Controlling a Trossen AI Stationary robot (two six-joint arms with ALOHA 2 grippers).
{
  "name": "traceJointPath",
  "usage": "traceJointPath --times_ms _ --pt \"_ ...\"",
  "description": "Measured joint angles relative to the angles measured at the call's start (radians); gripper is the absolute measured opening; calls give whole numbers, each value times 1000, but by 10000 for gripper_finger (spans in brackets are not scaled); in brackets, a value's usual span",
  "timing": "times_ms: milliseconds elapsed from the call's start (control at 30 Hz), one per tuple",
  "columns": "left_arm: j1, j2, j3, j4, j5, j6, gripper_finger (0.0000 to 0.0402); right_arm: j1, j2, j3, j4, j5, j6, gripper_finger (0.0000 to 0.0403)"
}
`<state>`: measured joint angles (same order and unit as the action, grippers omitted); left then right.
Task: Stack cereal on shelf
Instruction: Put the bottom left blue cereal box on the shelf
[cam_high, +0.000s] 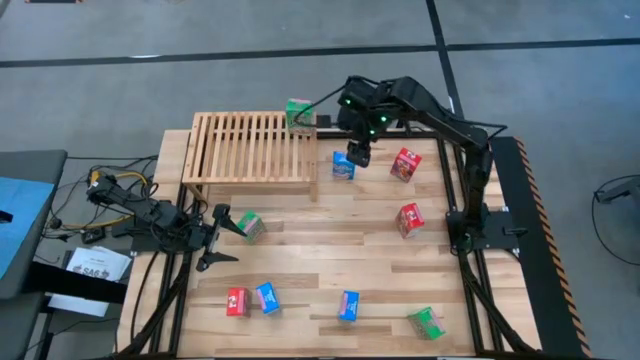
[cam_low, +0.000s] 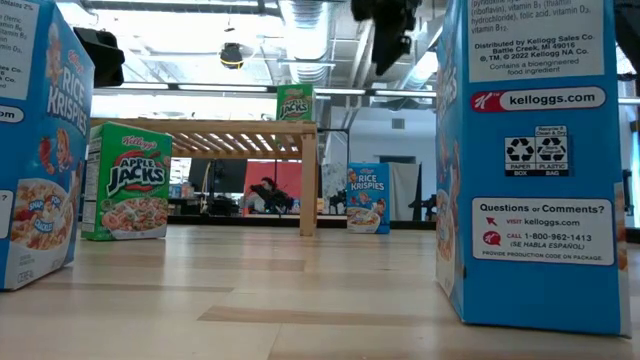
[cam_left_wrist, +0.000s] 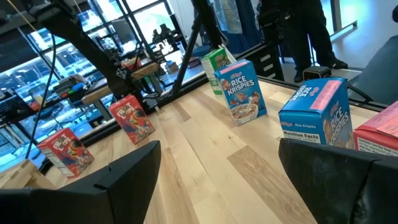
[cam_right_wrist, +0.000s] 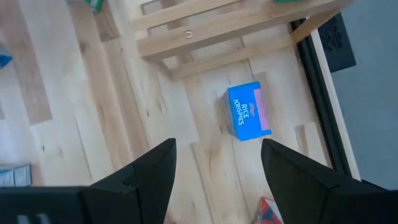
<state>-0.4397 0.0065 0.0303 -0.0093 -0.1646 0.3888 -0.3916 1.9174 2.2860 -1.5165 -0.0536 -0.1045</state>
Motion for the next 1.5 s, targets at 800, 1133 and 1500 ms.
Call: traceJointPath --times_ms 800,1133,1500 --pt "0 0 0 0 0 0 318 205 -457 -372 11 240 178 261" --pt "0 0 0 0 0 0 318 273 -674 -590 94 240 336 261" --pt "0 0 0 0 0 0 318 399 -818 -733 93 329 561 261"
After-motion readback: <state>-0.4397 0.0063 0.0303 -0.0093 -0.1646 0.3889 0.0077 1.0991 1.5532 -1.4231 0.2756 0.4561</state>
